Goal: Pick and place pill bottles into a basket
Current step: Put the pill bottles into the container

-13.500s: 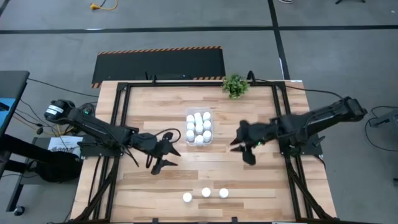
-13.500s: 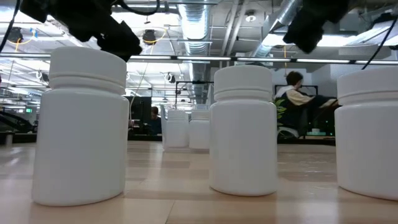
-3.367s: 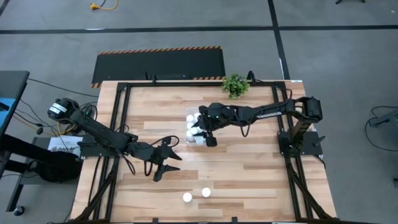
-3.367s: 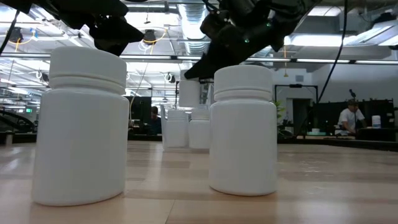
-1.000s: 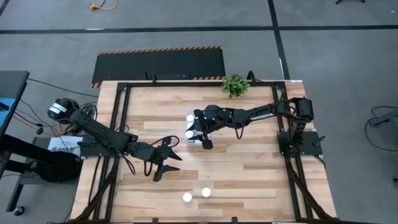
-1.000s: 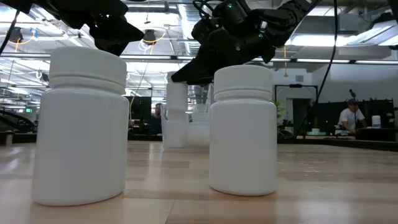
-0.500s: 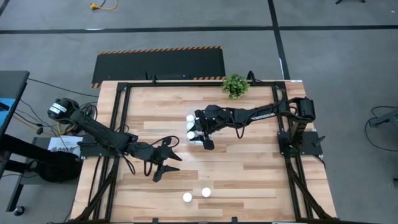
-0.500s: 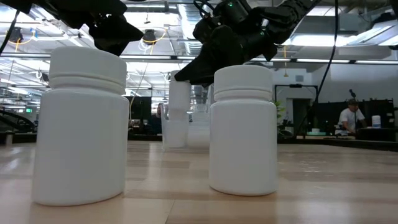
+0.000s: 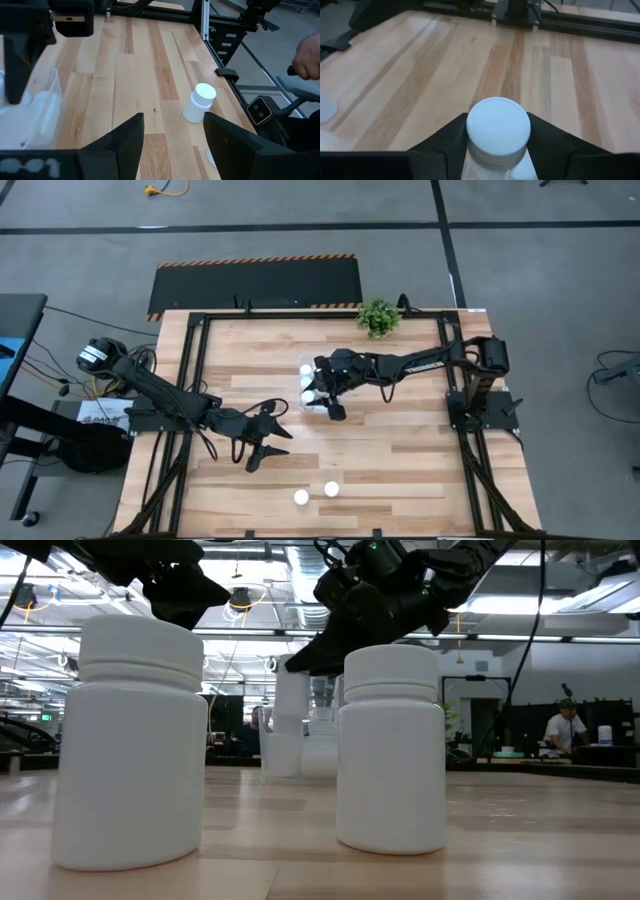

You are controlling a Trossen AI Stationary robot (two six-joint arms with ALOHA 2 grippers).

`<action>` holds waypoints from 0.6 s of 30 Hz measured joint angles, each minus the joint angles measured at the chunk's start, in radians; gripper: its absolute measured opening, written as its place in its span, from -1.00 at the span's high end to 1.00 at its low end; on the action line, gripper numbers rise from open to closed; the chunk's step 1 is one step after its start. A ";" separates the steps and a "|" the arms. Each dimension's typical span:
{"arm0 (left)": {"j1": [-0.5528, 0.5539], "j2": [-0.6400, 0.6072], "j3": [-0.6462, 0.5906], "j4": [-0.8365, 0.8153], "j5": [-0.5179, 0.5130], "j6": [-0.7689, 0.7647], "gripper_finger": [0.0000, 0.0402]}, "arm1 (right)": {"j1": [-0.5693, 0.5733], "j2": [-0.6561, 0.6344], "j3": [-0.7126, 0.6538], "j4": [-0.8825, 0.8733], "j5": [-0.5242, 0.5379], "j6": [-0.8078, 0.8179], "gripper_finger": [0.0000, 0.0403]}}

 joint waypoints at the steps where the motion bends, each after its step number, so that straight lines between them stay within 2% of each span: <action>1: 0.000 0.000 0.000 0.000 0.000 0.000 0.03 | -0.001 -0.011 0.000 -0.014 0.011 -0.003 0.14; 6: 0.000 0.000 0.000 -0.002 0.015 -0.005 0.03 | -0.009 -0.079 -0.005 -0.105 0.027 -0.029 0.23; 10: 0.000 0.000 0.000 -0.003 0.015 -0.005 0.03 | -0.020 -0.119 -0.004 -0.137 0.028 -0.028 0.19; 14: 0.000 0.000 0.000 -0.007 0.015 -0.005 0.03 | -0.028 -0.112 -0.004 -0.168 0.027 -0.015 0.11; 18: 0.000 0.000 0.000 -0.007 0.014 -0.004 0.03 | -0.032 -0.076 0.000 -0.157 0.026 -0.014 0.16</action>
